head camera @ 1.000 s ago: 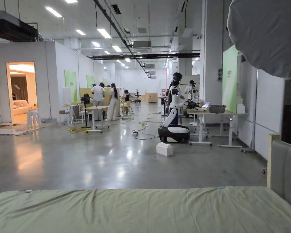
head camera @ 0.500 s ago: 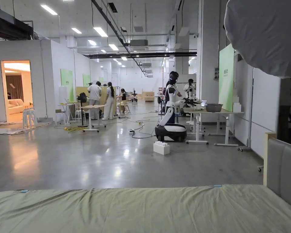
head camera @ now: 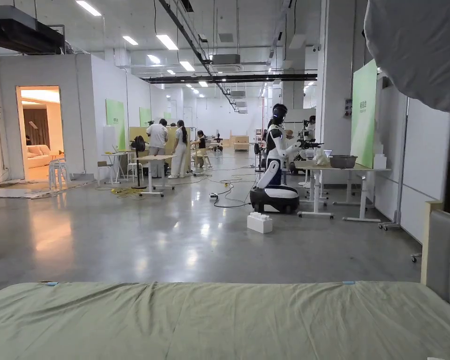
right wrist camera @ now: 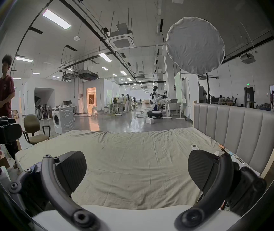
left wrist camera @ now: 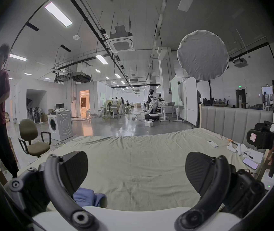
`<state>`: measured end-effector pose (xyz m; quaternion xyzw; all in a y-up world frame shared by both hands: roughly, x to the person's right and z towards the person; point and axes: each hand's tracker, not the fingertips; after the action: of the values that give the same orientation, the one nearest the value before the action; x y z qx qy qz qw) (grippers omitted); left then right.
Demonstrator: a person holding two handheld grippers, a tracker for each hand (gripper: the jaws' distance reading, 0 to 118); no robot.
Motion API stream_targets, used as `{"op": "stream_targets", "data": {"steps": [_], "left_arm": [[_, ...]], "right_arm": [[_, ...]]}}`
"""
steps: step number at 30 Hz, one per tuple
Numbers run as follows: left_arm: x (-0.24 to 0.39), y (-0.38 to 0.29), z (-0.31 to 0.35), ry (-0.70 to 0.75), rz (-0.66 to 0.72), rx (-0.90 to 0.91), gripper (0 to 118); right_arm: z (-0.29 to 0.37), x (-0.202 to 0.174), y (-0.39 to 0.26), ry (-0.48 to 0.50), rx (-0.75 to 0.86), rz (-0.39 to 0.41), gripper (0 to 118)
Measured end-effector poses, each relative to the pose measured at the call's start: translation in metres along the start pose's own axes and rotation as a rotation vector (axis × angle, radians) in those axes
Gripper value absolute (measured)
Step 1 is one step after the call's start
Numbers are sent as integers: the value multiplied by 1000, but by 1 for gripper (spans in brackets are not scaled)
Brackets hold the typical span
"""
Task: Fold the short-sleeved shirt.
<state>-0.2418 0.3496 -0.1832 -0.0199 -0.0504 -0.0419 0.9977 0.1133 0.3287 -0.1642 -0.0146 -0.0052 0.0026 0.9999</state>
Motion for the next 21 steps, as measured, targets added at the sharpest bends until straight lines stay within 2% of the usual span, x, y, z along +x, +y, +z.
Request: {"op": "stream_targets", "data": {"steps": [21], "left_arm": [[0,3,-2,16,53,4,118]], "right_arm": [[3,-2,2,-5,-12,3,118]]}}
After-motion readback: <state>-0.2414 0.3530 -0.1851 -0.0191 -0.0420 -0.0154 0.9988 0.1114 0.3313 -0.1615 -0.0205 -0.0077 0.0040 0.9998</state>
